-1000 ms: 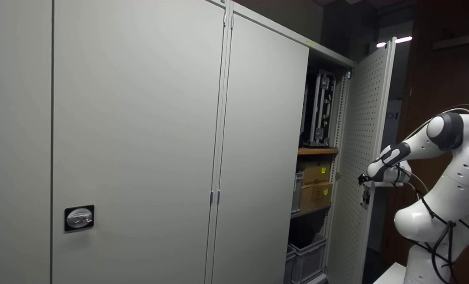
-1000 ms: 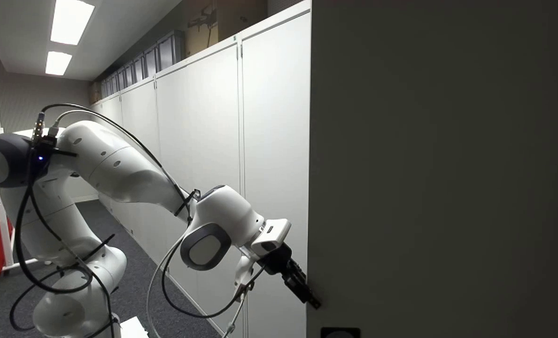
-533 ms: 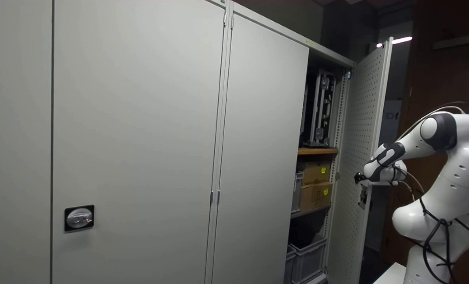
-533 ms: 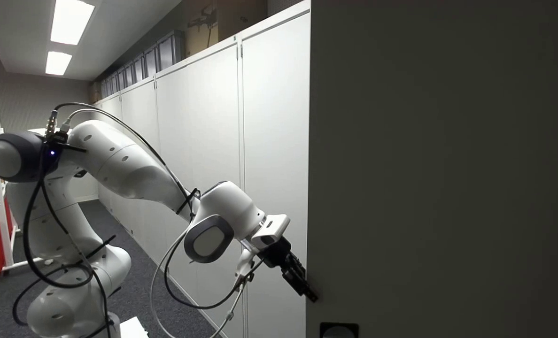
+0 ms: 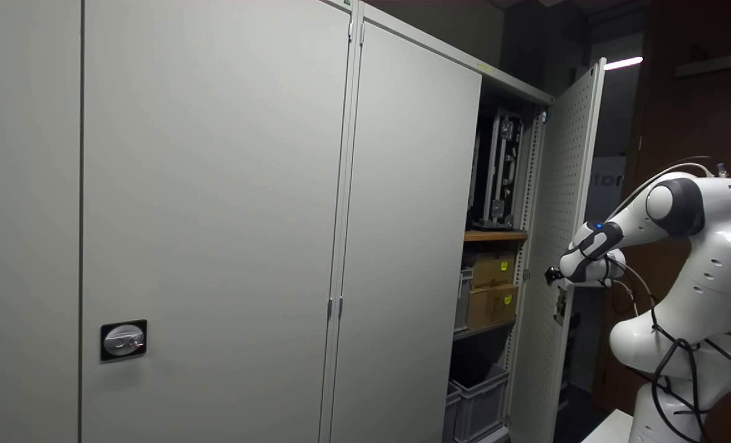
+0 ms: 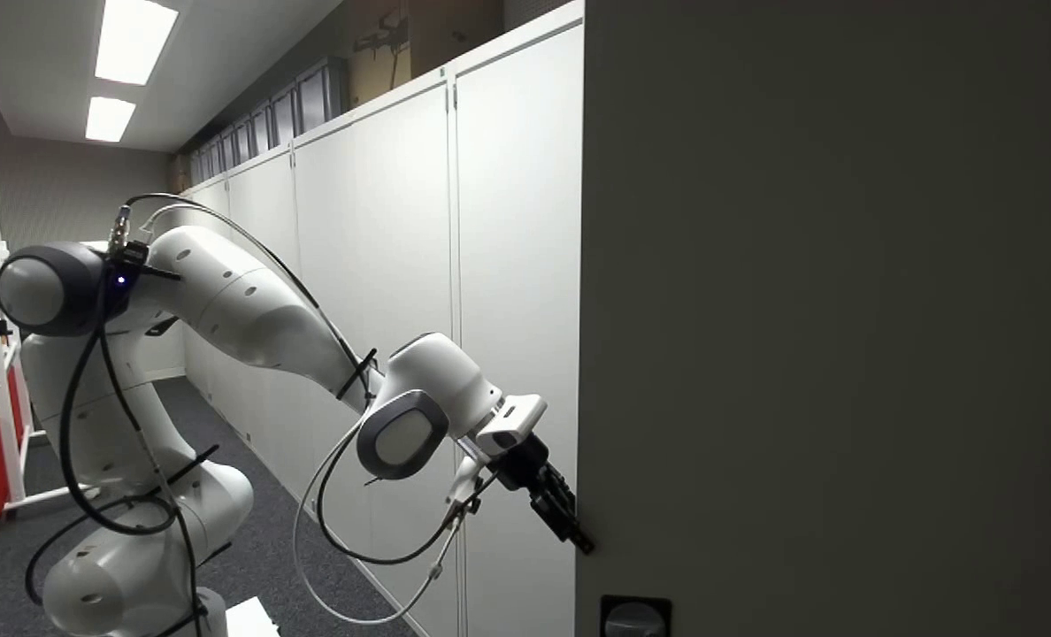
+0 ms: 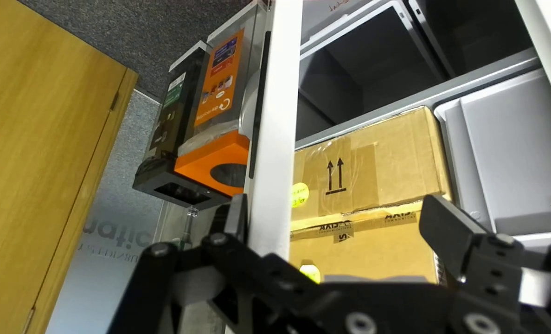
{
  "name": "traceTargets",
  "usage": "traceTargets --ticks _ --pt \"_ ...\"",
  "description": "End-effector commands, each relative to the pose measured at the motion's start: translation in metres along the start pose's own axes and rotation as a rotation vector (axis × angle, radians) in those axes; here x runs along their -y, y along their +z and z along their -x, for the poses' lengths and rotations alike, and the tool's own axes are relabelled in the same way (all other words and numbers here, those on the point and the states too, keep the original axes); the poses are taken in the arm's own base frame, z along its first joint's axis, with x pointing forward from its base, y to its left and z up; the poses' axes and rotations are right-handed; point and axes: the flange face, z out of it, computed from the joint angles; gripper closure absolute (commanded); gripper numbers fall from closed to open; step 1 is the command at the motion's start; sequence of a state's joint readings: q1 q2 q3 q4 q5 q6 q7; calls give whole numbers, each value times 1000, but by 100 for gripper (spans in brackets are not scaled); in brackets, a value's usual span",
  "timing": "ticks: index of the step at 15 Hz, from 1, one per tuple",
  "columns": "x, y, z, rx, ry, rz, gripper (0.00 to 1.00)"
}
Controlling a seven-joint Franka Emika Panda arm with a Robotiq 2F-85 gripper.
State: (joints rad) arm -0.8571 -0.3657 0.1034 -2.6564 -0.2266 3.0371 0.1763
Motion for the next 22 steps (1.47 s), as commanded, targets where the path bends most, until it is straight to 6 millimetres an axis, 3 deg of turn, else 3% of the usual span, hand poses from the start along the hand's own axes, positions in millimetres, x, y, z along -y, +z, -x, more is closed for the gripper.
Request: traceTargets --ticks 1,22 --pt "10 -7 -13 -2 14 33 0" --pt "57 -7 -30 35 131 107 0"
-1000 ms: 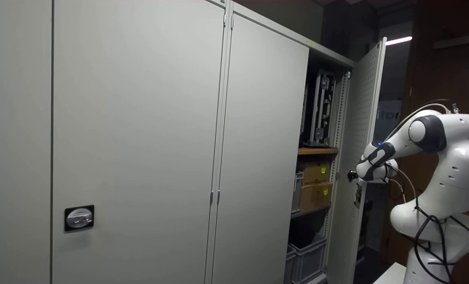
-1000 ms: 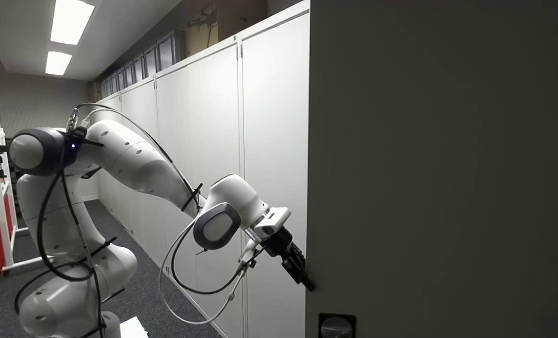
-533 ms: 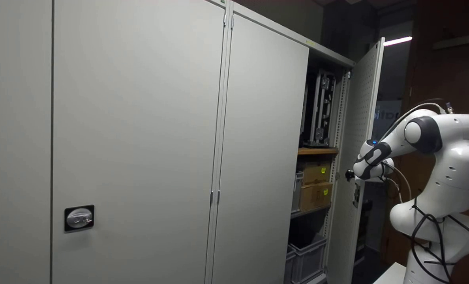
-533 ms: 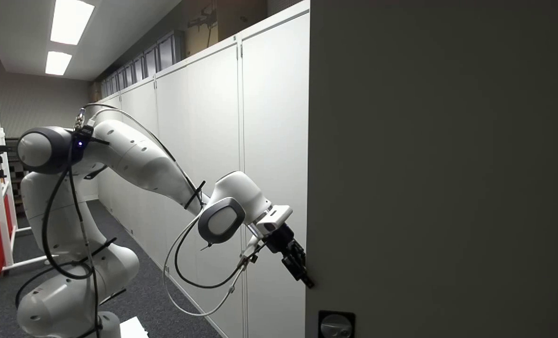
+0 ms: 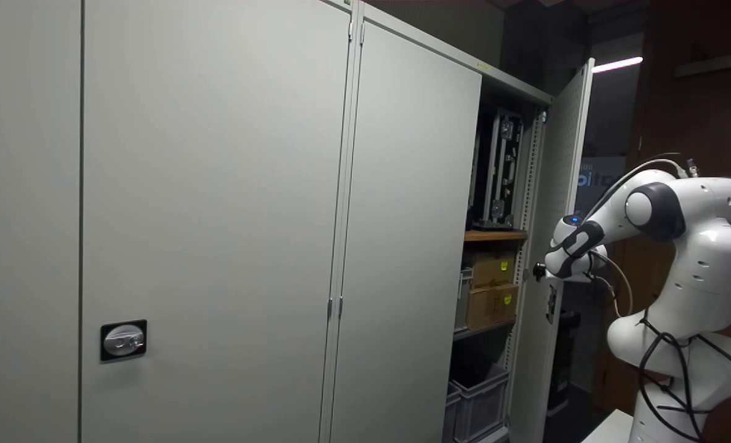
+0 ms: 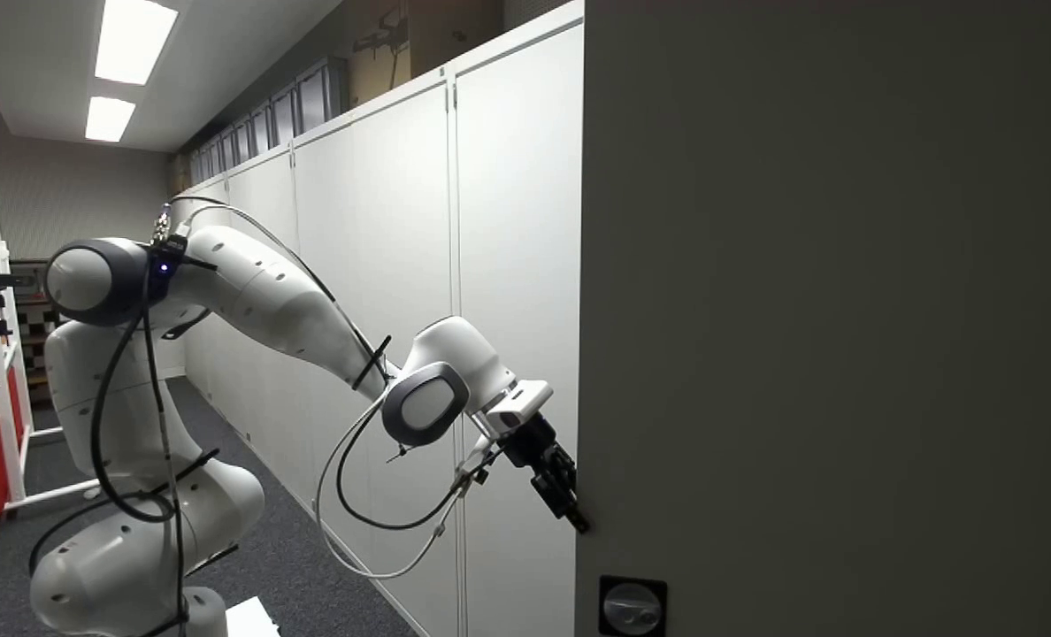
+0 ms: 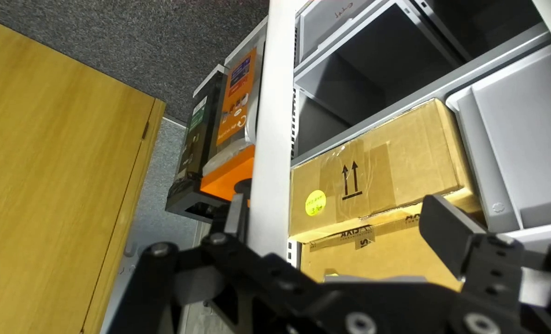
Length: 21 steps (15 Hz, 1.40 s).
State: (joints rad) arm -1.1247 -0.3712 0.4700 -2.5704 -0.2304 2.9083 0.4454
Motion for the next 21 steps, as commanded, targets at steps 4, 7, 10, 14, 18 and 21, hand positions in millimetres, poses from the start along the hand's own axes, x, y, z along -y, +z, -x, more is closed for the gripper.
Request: traceTargets --ticks 4,7,10,14,18,21 --pt "20 -9 -11 -25 22 30 0" --pt "28 -9 -11 -24 37 34 0" --pt "34 -10 -12 -26 47 37 0" --pt "43 -12 -12 -34 53 43 0" --pt "52 -14 -12 -39 58 49 0" --pt "57 -13 -13 -38 66 54 0"
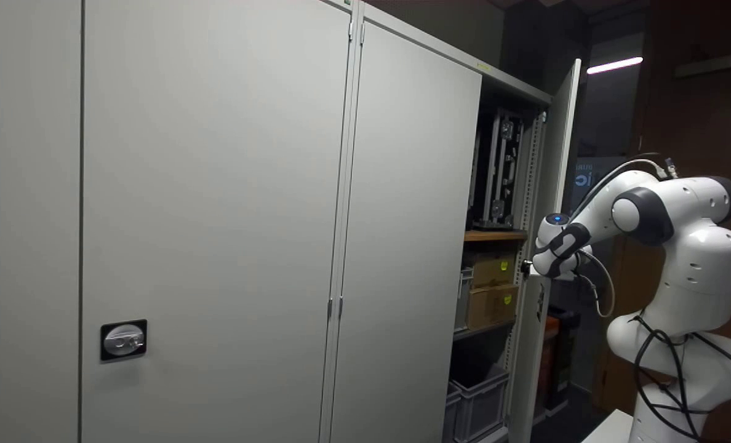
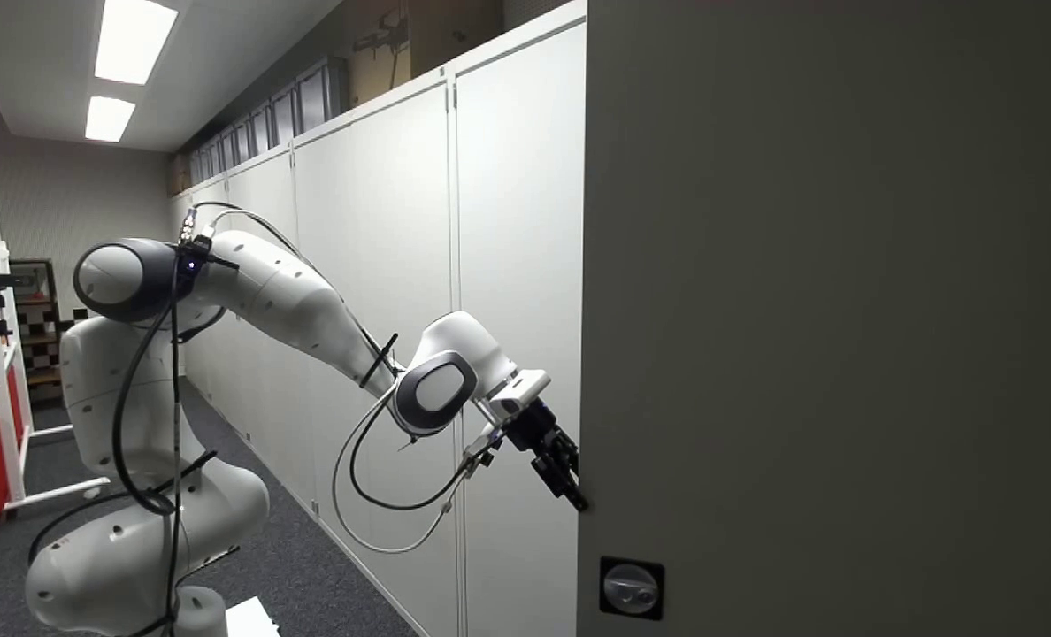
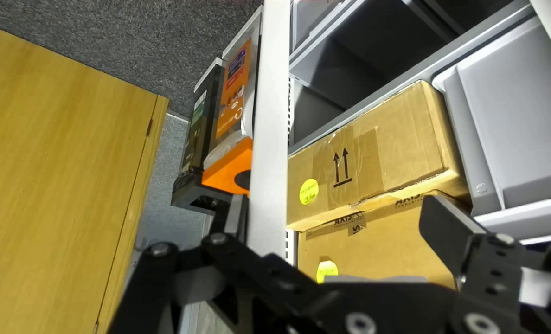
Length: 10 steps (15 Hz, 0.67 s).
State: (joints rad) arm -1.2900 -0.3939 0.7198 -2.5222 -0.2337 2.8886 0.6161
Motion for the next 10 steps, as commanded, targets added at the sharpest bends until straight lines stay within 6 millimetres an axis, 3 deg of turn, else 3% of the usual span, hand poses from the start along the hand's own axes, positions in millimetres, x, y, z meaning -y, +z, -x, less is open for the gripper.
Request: traceTargets --ticks 1,10 --pt "12 -8 -11 -9 12 33 0" --pt "29 -4 -17 6 33 60 0"
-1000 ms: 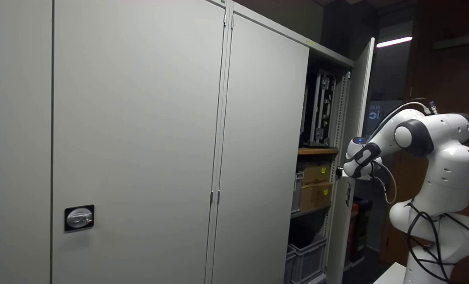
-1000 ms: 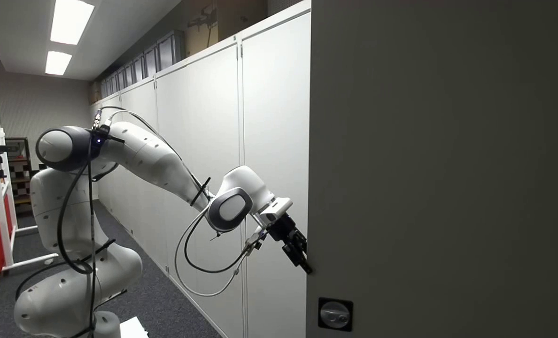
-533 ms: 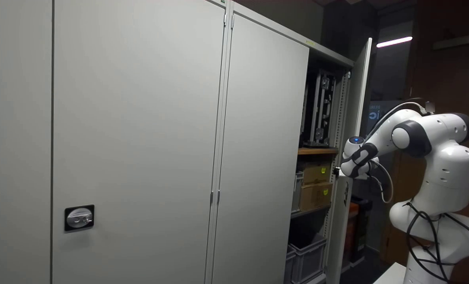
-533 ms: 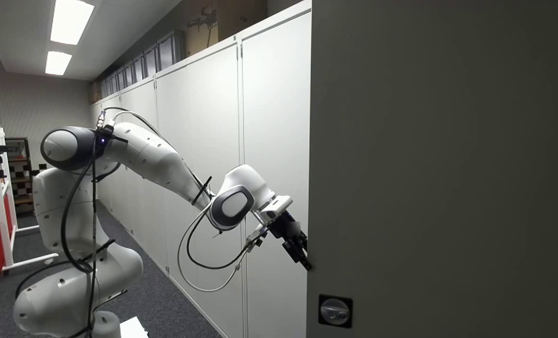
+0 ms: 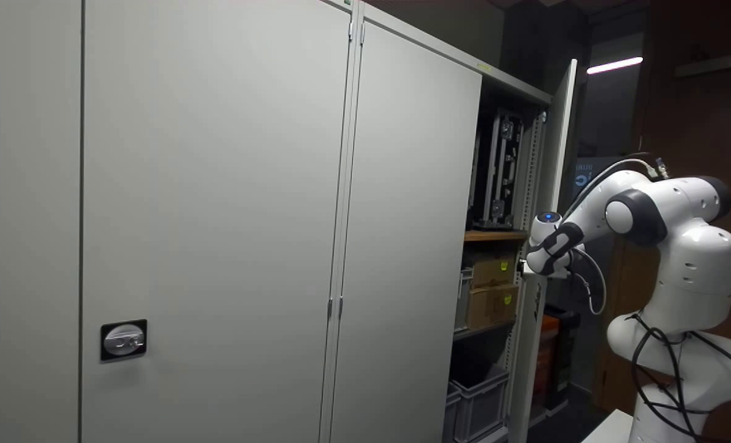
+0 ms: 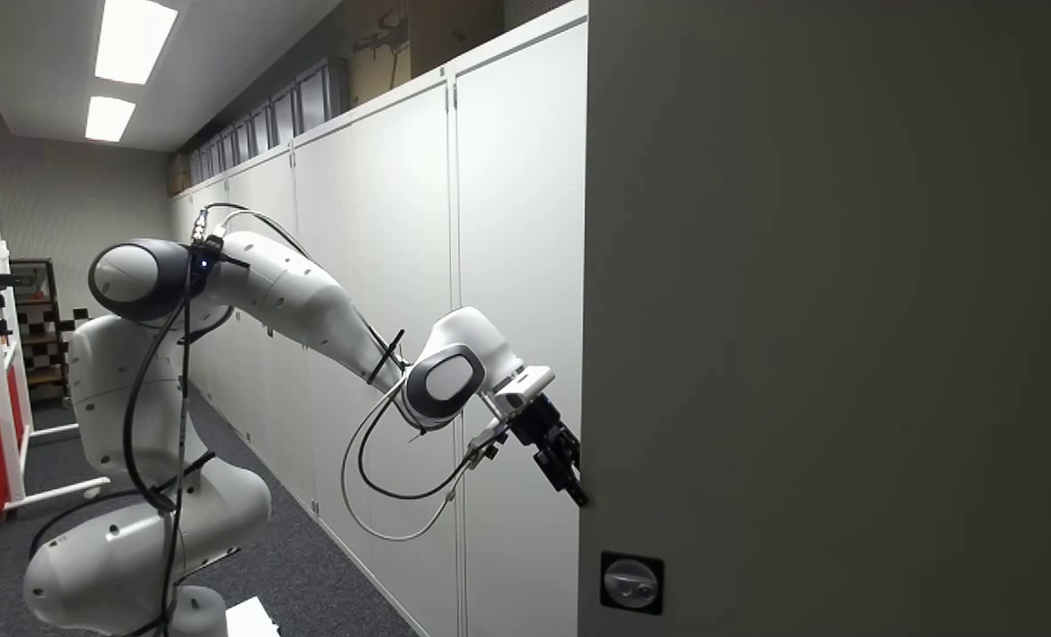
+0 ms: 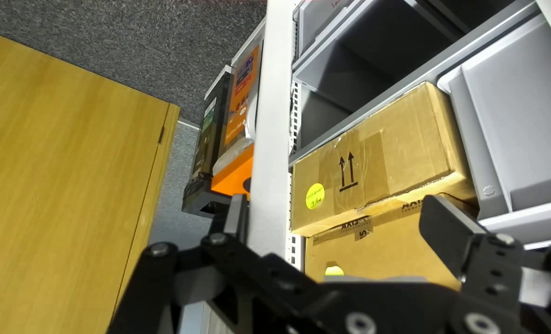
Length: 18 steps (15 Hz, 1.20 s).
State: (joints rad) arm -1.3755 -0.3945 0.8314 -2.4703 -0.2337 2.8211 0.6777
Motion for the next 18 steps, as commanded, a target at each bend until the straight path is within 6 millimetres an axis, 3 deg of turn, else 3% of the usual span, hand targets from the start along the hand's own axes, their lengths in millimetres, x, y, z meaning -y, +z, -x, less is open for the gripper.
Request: traceTargets --ticks 1,18 --pt "14 -7 -12 -14 14 25 0" --pt "51 -8 -20 -19 57 54 0"
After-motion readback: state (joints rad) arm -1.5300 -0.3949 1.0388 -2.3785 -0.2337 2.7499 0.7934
